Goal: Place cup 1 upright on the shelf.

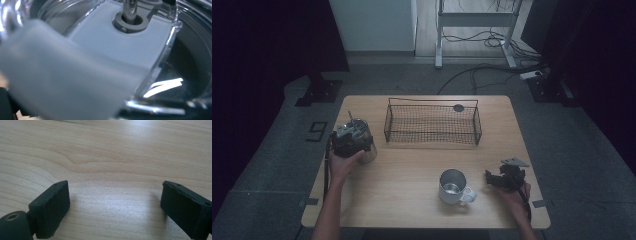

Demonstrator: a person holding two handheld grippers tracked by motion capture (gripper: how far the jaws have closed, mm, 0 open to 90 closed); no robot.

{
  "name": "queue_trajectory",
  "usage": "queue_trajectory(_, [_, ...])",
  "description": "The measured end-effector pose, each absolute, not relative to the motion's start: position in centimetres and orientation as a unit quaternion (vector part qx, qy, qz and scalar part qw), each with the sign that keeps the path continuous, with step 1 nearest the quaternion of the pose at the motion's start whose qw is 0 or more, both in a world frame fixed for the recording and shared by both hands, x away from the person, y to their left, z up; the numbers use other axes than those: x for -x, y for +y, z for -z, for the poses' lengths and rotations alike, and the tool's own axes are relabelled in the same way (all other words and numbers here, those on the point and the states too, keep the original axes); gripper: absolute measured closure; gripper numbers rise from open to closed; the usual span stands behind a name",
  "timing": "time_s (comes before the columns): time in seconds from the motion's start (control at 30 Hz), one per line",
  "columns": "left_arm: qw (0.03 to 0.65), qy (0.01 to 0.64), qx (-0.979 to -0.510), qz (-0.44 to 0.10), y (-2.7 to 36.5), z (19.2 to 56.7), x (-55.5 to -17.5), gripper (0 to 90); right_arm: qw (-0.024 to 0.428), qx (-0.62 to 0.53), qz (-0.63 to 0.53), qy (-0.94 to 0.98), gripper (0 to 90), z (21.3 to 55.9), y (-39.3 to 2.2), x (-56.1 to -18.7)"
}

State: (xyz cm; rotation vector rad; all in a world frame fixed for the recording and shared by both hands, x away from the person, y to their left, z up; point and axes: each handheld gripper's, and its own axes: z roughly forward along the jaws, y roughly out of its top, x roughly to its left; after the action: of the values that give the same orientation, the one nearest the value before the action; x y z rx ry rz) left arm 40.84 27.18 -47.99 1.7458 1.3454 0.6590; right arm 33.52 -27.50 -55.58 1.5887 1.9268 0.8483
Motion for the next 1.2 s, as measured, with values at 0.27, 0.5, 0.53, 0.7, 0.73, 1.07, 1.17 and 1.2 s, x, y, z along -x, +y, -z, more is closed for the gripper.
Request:
queue_trajectory(0.27, [0.399, 0.538, -0.693, -0.266, 27.0, 47.8, -40.8, 2.5, 0.250, -0.583, -0.311, 0.708, 8.9, 55.6, -27.5, -33.5])
queue_trajectory(0.5, [0.392, 0.543, -0.691, -0.272, 26.7, 47.7, -40.9, 3.0, 0.249, -0.583, -0.312, 0.708, 8.9, 55.6, -27.5, -33.5])
queue_trajectory(0.53, [0.391, 0.543, -0.691, -0.274, 26.7, 47.7, -40.9, 3.1, 0.250, -0.583, -0.312, 0.707, 8.9, 55.6, -27.5, -33.5])
queue_trajectory(0.7, [0.397, 0.545, -0.687, -0.272, 26.6, 47.6, -40.6, 3.4, 0.250, -0.583, -0.311, 0.708, 8.9, 55.6, -27.5, -33.5])
queue_trajectory(0.73, [0.401, 0.545, -0.685, -0.270, 26.7, 47.5, -40.5, 3.4, 0.249, -0.583, -0.312, 0.708, 8.9, 55.6, -27.5, -33.5])
queue_trajectory(1.07, [0.412, 0.542, -0.678, -0.277, 26.9, 46.4, -39.4, 3.5, 0.250, -0.583, -0.311, 0.708, 9.4, 55.6, -27.5, -33.5])
queue_trajectory(1.17, [0.413, 0.541, -0.678, -0.278, 27.0, 46.0, -39.1, 3.5, 0.250, -0.583, -0.311, 0.708, 9.5, 55.6, -27.5, -33.5])
queue_trajectory(1.2, [0.413, 0.541, -0.678, -0.278, 27.0, 46.0, -39.1, 3.5, 0.250, -0.583, -0.311, 0.708, 9.5, 55.6, -27.5, -33.5])
